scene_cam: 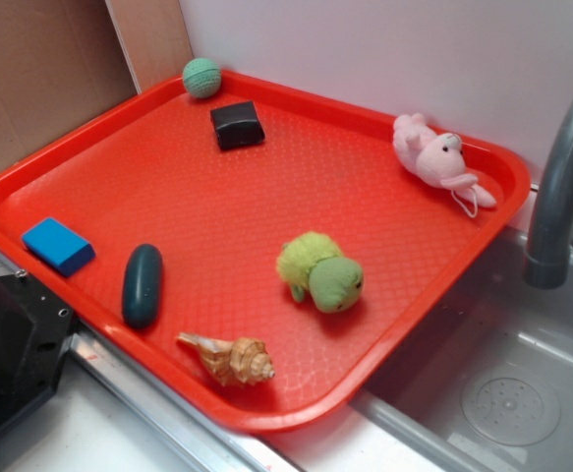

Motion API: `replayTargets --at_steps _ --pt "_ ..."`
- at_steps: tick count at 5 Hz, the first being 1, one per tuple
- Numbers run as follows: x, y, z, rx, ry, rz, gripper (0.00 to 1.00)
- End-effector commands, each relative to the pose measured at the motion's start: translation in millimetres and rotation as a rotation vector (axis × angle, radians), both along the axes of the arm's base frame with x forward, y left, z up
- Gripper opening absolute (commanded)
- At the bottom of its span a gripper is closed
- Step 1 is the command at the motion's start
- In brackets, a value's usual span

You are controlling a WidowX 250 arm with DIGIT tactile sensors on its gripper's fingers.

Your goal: Grab the green animal.

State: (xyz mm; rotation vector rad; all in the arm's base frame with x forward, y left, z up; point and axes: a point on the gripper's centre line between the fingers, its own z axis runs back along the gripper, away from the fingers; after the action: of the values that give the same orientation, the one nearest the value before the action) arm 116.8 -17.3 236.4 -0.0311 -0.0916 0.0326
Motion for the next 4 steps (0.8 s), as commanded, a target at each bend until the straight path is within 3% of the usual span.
replayTargets --at_steps 1,2,3,4 --pt "0.0 0.0 0.0 0.000 0.000 0.000 1.00" --pt "32.3 -40.0 -32.4 -0.033 0.060 0.082 1.00" --pt "26.9 -54.2 -54.7 -0.152 0.037 0.327 1.00" --pt "26.9 -54.2 -54.7 -0.152 0.037 0.327 1.00"
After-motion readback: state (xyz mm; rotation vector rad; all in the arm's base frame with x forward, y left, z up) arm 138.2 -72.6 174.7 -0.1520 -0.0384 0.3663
